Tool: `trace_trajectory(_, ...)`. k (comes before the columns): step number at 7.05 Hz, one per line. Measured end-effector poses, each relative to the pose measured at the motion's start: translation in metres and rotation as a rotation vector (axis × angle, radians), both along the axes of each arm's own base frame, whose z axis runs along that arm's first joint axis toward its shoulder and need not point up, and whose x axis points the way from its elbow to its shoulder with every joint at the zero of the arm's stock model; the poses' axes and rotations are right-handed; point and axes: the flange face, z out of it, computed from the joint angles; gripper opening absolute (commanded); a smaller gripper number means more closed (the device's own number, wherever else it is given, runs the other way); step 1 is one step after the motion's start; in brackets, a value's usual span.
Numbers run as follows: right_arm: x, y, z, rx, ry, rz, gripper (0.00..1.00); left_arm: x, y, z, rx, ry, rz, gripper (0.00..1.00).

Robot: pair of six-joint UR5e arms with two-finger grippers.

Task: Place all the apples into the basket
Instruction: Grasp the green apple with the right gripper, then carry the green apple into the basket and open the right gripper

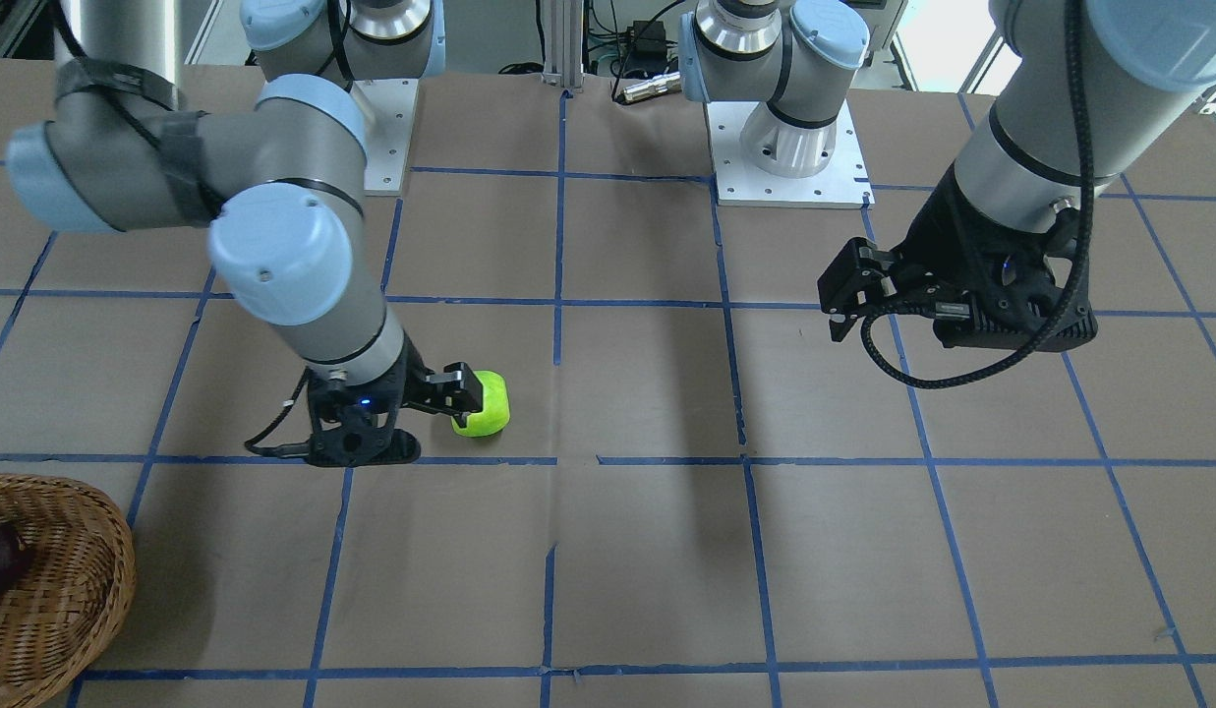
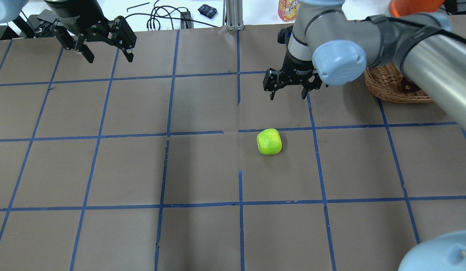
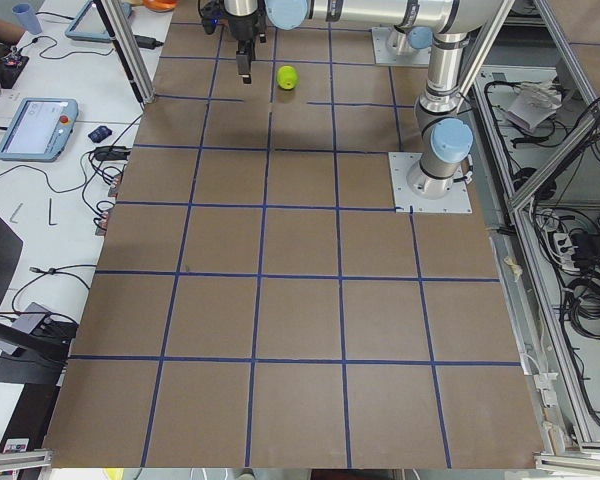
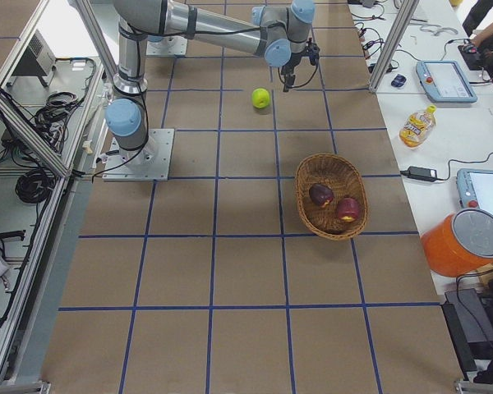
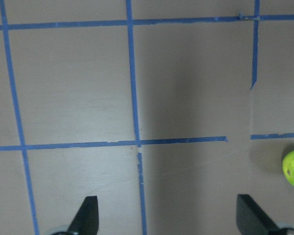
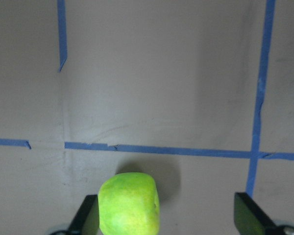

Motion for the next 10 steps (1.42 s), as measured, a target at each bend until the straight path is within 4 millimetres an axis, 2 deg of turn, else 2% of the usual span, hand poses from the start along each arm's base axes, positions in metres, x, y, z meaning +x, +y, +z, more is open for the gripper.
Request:
trace_trajectory(1, 0.022, 0.023, -0.03, -0.03, 0.0, 0.01, 1.0, 0.0, 0.005, -0.005, -0.001, -0.001, 0.012, 1.0)
trace_trajectory(2, 0.032, 0.045, -0.059, -0.065, 0.007, 0.026, 1.0, 0.0, 0.007, -0.007, -0.001, -0.009, 0.022, 1.0)
trace_trajectory(4, 0.03, 0.069, -0.093, -0.106, 0.074, 0.043, 0.96, -0.002, 0.012, -0.005, -0.004, -0.02, 0.026, 1.0)
trace_trajectory(5, 0.028, 0.073, -0.099, -0.11, 0.091, 0.048, 0.66, -0.01, 0.015, -0.005, -0.007, -0.02, 0.017, 1.0)
trace_trajectory(6, 0.028, 0.074, -0.1, -0.112, 0.094, 0.053, 0.39, -0.025, 0.017, -0.007, -0.032, -0.023, -0.001, 1.0)
trace_trajectory(7, 0.029, 0.073, -0.099, -0.115, 0.091, 0.054, 0.34, -0.038, 0.021, -0.003, -0.065, -0.024, -0.019, 1.0)
trace_trajectory(8, 0.028, 0.07, -0.094, -0.124, 0.087, 0.051, 0.34, -0.043, 0.029, 0.002, -0.067, -0.024, -0.029, 1.0)
trace_trajectory(9, 0.023, 0.058, -0.078, -0.149, 0.082, 0.037, 0.34, -0.043, 0.035, 0.004, -0.053, -0.023, -0.032, 1.0)
trace_trajectory(10, 0.014, 0.035, -0.046, -0.186, 0.082, 0.015, 0.34, -0.041, 0.038, 0.006, -0.043, -0.022, -0.029, 1.0)
